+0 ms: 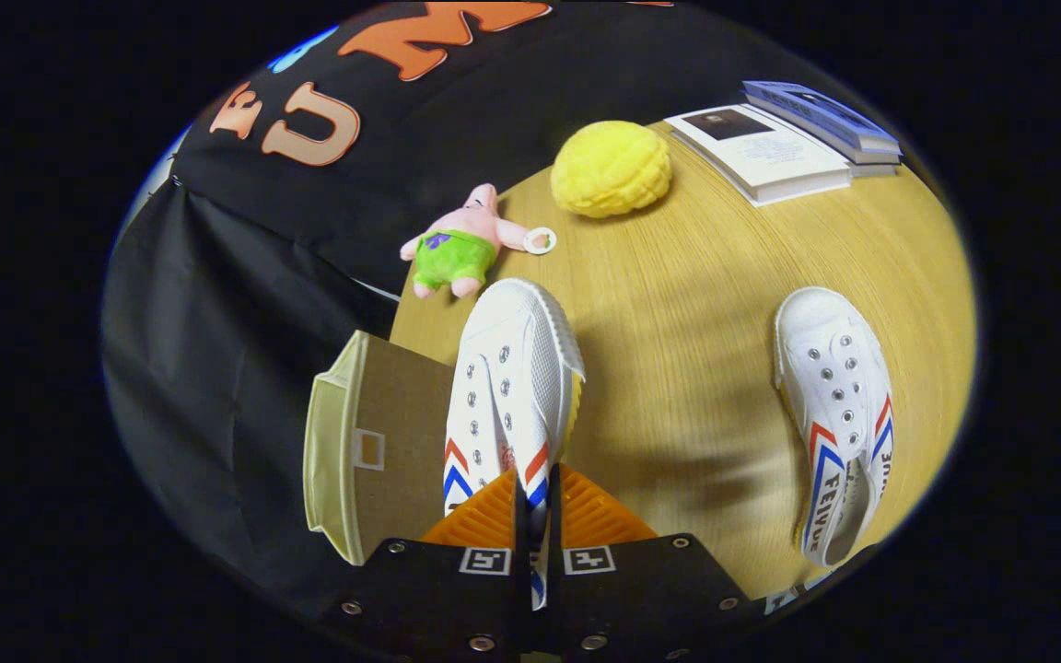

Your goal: Open the storage box then place both shoes into the box .Put the left shoe in first, then the right shoe, with the right side of both shoes facing outward in a uniform manner.

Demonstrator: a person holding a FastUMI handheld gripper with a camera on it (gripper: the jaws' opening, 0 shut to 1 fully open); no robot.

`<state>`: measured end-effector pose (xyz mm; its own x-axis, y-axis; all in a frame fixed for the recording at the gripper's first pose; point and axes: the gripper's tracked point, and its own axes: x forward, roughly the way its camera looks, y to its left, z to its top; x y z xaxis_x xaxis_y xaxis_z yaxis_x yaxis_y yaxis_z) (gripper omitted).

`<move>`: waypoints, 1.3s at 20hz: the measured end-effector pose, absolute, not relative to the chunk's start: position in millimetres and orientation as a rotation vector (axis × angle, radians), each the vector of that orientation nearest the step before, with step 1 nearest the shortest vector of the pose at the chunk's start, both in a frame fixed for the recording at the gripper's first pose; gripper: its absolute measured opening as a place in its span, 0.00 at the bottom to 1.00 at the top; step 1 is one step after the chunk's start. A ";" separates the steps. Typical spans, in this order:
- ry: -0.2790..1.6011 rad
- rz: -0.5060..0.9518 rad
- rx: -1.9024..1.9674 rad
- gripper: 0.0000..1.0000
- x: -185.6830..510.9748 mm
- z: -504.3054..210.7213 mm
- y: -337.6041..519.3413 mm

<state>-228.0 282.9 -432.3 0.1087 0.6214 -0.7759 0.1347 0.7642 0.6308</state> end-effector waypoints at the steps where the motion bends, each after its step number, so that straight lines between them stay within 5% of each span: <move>1: 1.429 0.414 0.669 0.06 -220.6 -420.5 292.2; 11: 1.365 0.638 0.673 0.06 -186.5 -332.6 434.2; 26: 1.409 0.790 0.379 0.06 -246.6 -346.8 546.9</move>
